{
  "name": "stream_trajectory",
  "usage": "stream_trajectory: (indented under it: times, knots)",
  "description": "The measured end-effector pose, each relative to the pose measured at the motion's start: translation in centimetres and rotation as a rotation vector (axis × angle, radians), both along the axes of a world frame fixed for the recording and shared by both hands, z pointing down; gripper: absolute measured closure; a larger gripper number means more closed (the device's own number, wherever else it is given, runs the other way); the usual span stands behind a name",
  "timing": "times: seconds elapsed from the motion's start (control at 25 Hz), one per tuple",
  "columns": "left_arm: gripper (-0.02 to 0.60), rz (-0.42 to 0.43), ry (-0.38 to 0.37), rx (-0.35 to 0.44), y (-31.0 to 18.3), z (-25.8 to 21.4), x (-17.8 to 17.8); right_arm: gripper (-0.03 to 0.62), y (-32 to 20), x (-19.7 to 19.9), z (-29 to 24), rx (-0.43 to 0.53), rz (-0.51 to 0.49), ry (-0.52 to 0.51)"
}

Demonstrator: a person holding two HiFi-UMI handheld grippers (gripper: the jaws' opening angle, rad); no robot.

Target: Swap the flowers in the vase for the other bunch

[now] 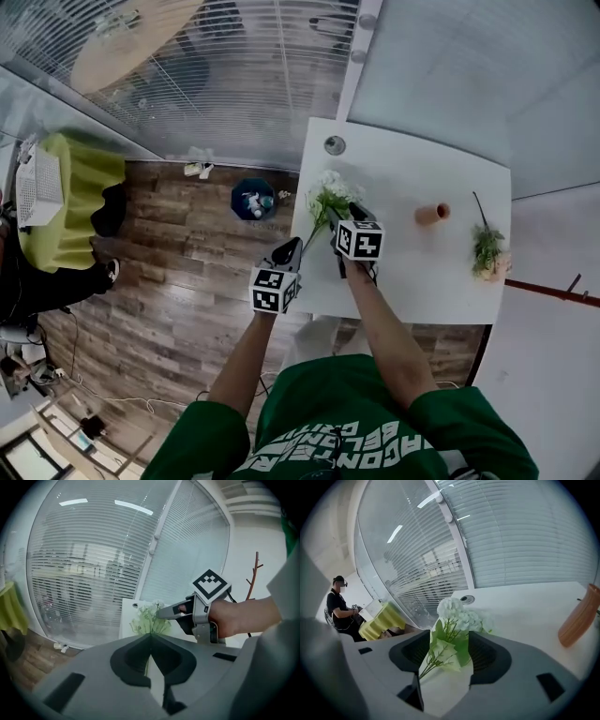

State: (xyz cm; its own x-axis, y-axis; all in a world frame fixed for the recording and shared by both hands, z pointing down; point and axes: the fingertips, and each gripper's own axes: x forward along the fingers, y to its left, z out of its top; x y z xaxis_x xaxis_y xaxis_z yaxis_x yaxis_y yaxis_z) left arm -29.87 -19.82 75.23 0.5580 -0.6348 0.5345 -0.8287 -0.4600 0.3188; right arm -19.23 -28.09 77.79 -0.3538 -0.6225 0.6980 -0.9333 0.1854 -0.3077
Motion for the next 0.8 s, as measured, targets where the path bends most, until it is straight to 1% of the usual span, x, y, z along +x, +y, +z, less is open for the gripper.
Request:
stream_trajectory:
  times: [0.16,0.36,0.64,0.8]
  knots:
    - [0.574,-0.015,0.006,-0.011,0.1,0.5,-0.5,0.342,-1.5,-0.7,1.3,-0.04,0.03,0.02]
    - [0.574,-0.05,0.008,-0.018,0.2,0.8,-2.0,0.342,-2.8,-1.0,3.3,-0.091,0.046,0.089]
    - [0.574,-0.082,0.011,-0.025,-0.4,0.8,-3.3,0.344,-4.1,-0.7,6.2,-0.158,0.029,0.192]
    - [0.574,-0.084,0.011,-0.027,-0.6,1.0,-3.5,0.345,-4.5,-0.6,7.0,-0.161,0.013,0.219]
